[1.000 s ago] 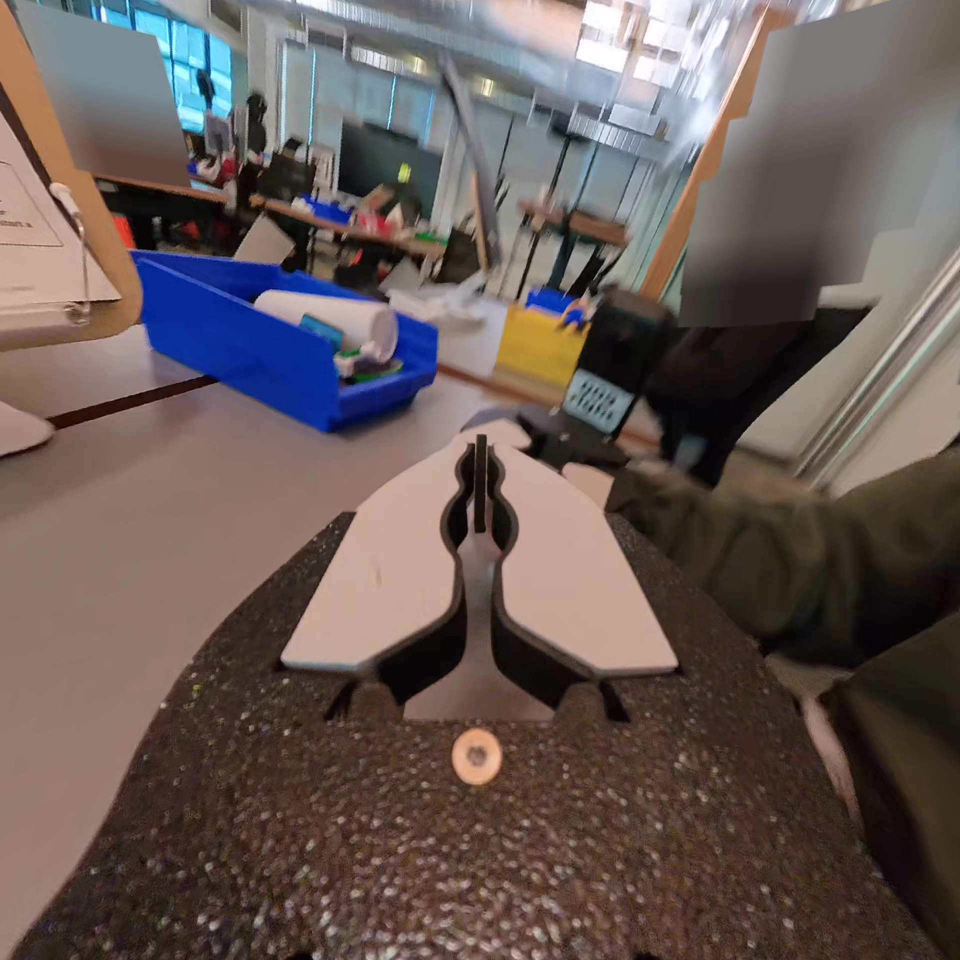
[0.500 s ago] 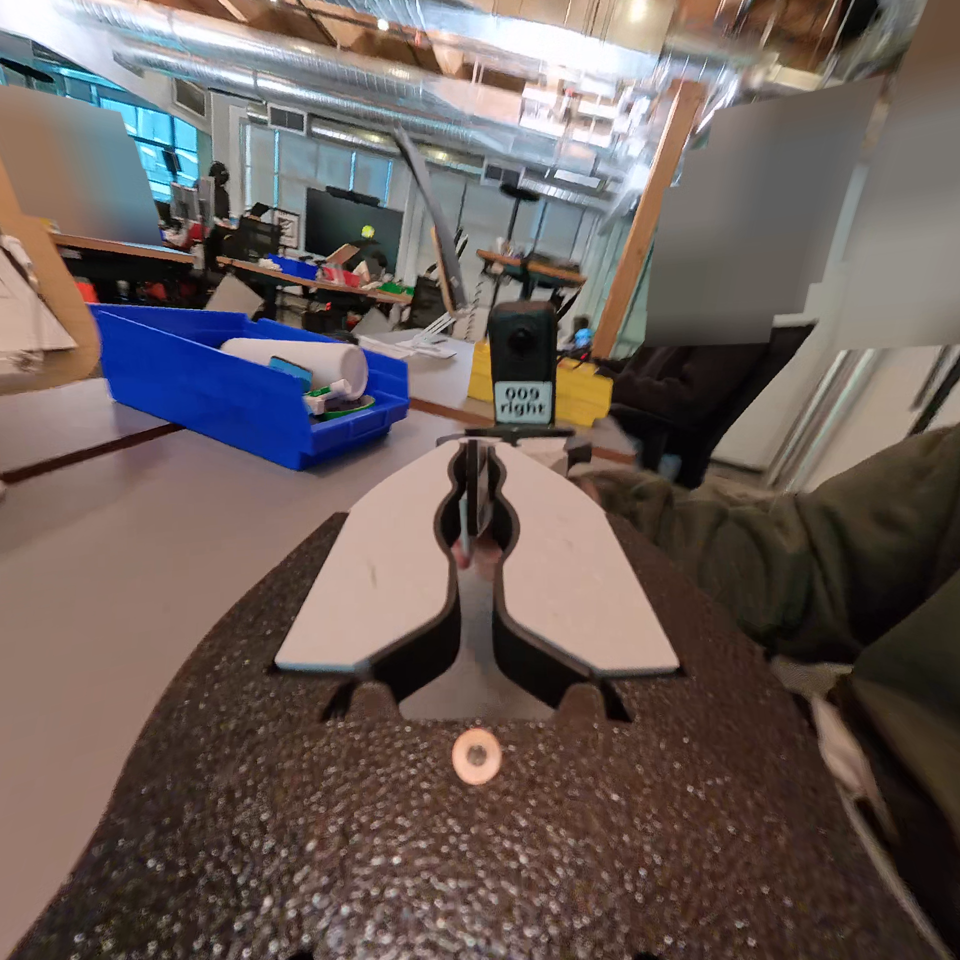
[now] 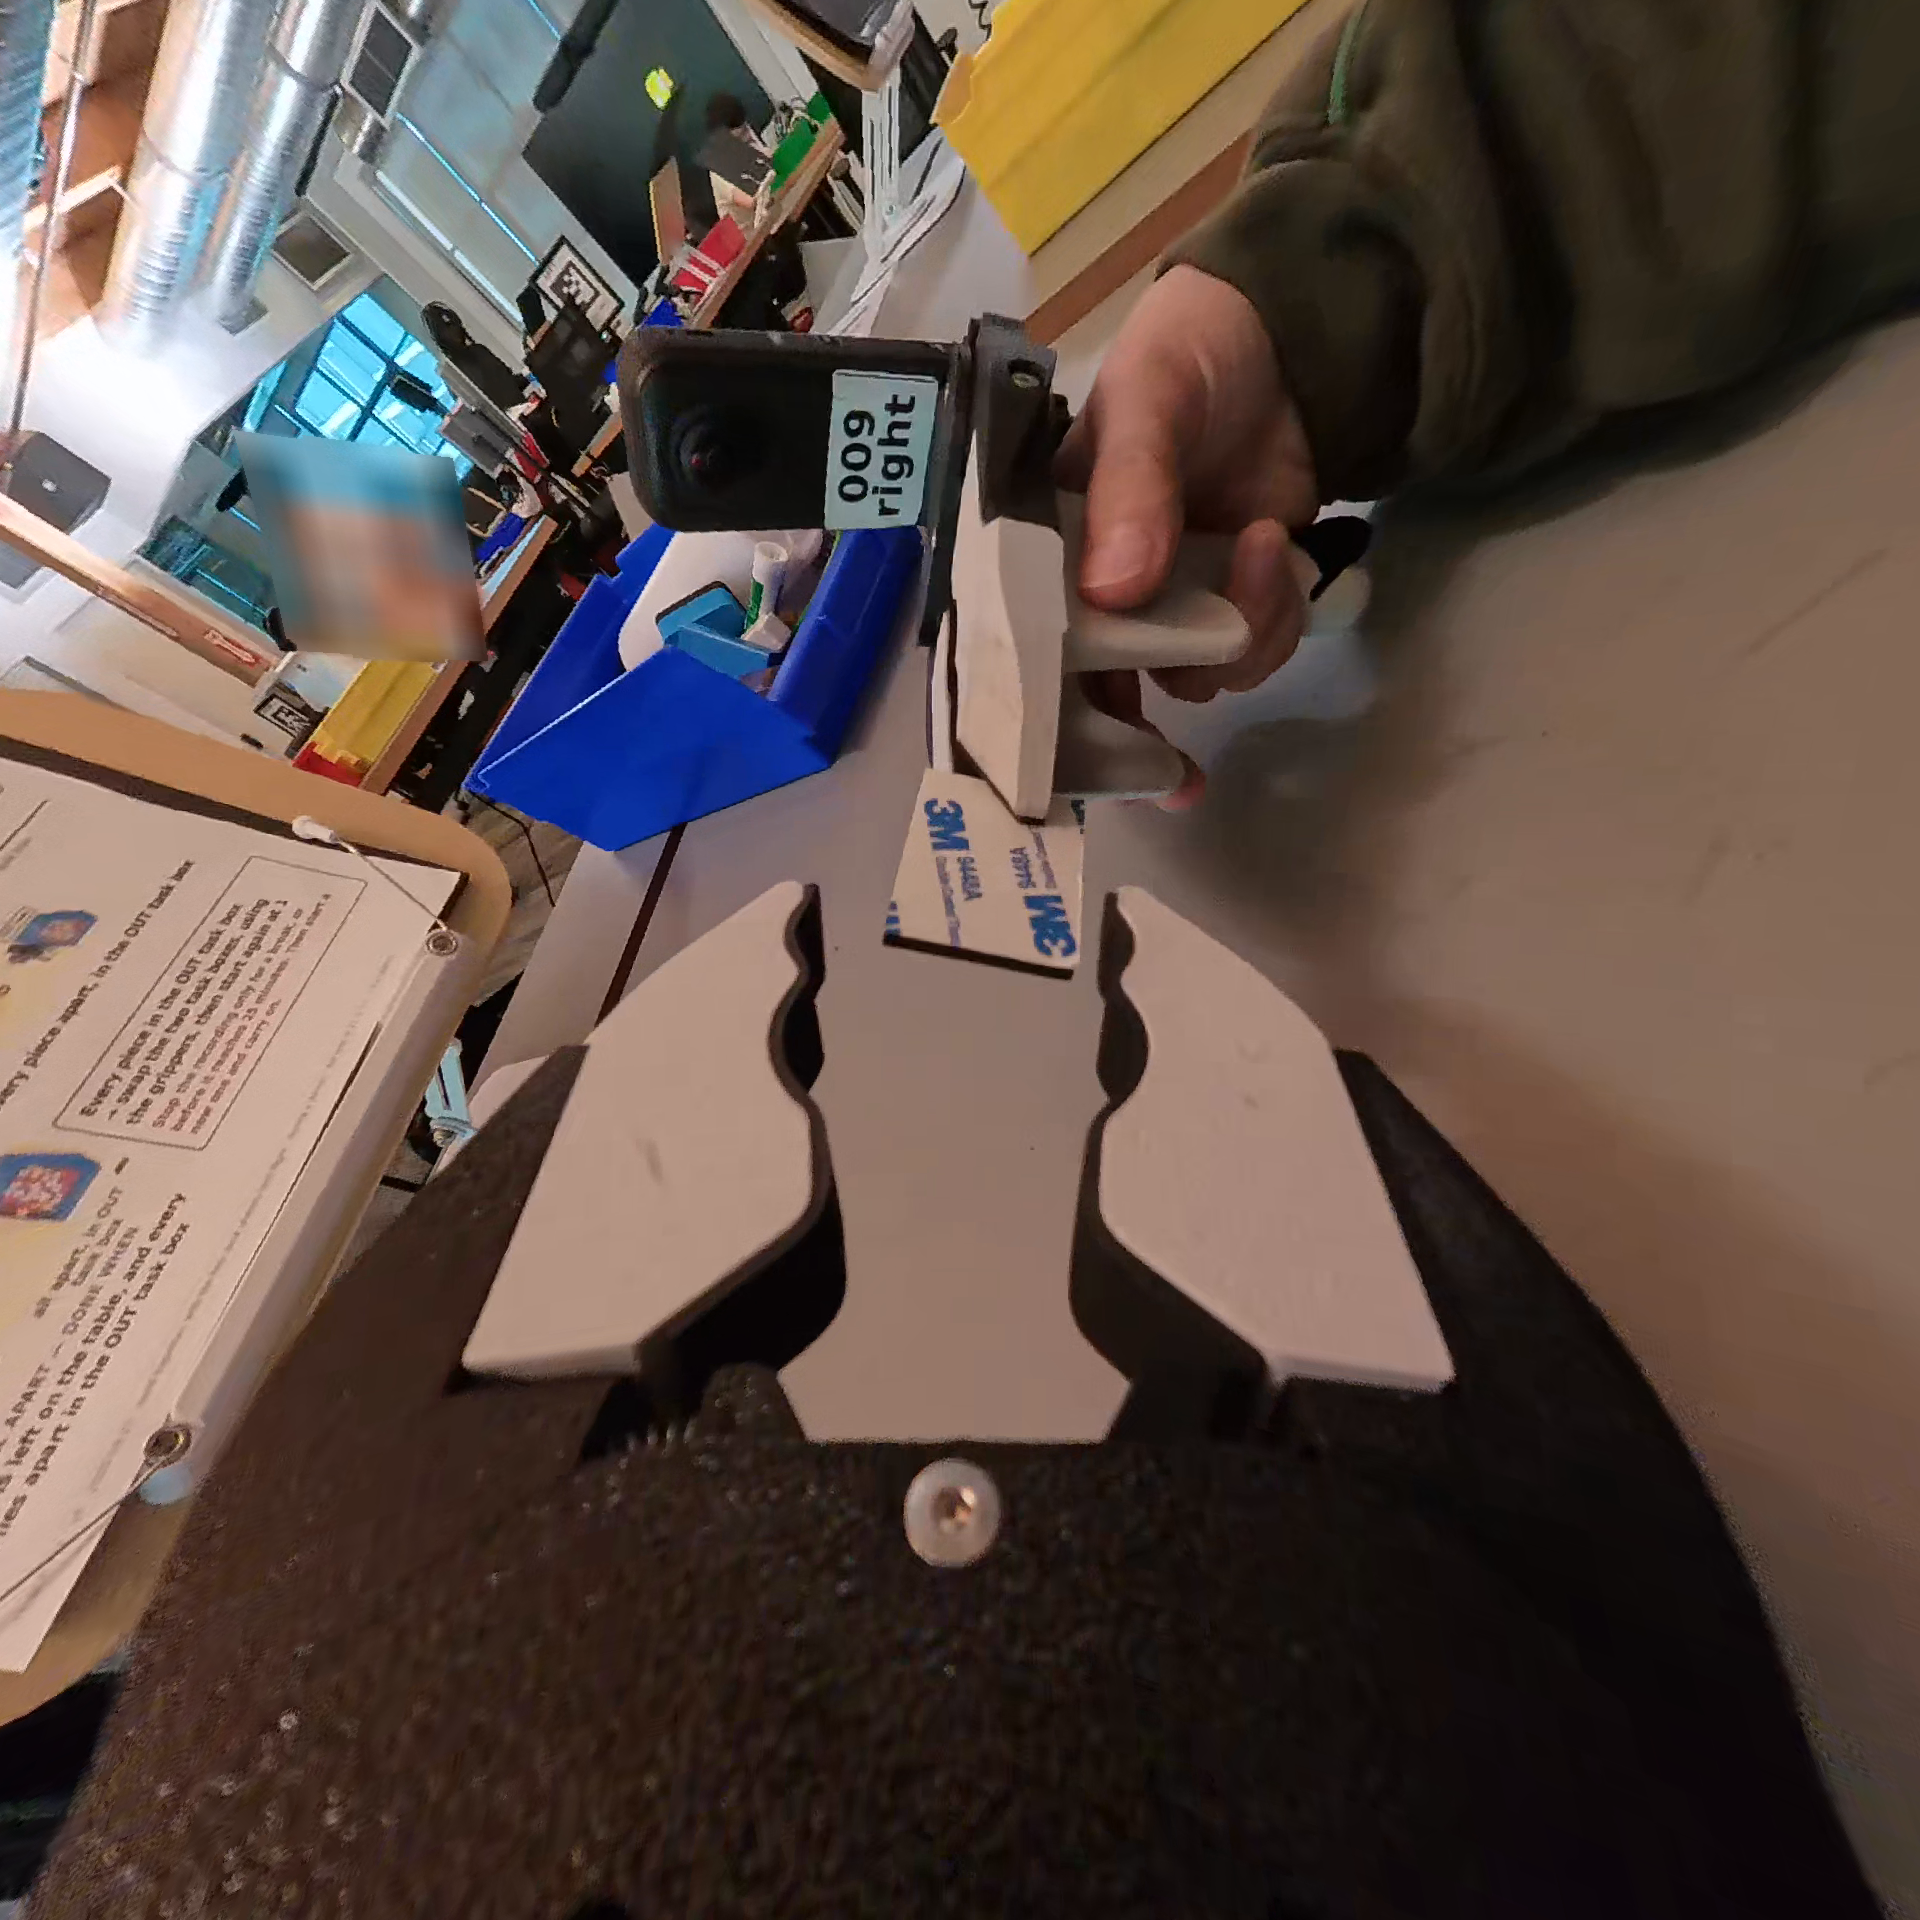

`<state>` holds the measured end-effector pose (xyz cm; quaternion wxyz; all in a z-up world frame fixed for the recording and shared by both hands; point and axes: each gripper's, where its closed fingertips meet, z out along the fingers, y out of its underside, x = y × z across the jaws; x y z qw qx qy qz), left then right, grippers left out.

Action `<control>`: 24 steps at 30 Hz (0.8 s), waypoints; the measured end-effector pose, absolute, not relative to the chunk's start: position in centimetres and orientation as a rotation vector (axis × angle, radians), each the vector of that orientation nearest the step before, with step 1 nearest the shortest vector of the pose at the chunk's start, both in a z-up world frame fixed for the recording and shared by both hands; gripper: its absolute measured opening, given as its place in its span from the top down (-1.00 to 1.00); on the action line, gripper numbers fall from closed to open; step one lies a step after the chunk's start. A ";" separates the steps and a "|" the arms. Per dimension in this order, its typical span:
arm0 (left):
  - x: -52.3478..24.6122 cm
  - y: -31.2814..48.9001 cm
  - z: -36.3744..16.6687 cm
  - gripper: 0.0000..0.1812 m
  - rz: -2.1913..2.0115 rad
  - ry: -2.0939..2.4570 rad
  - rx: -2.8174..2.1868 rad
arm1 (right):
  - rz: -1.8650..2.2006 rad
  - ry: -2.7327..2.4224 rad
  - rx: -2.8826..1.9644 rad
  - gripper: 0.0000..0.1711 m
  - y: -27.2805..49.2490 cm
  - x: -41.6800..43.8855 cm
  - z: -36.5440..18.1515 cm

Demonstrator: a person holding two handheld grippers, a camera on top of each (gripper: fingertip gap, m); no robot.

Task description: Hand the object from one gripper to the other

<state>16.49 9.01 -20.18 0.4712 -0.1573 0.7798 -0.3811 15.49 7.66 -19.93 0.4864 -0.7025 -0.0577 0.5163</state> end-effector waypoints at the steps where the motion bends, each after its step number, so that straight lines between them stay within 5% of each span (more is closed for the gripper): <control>1: 16.4 8.9 -20.2 0.52 -0.933 1.911 -0.371 | 1.266 -0.145 -1.706 0.96 7.6 15.4 -19.9; 7: 16.3 8.8 -20.2 0.62 -0.951 1.930 -0.367 | 1.269 -0.136 -1.691 0.96 7.7 15.4 -19.9; 8: 16.4 9.0 -20.1 0.62 -0.969 1.922 -0.402 | 1.225 -0.137 -1.694 0.90 8.0 15.6 -20.0; 10: 16.6 9.5 -19.6 0.63 -1.066 1.904 -0.518 | 1.038 -0.153 -1.679 0.47 8.9 16.6 -19.7; 13: 16.4 10.0 -19.1 0.63 -1.288 1.903 -0.722 | 0.690 -0.297 -1.574 0.32 9.0 17.4 -18.1; 24: 15.5 8.9 -19.0 0.63 -1.551 1.938 -0.809 | 0.341 -0.582 -1.462 0.49 8.9 15.2 -17.9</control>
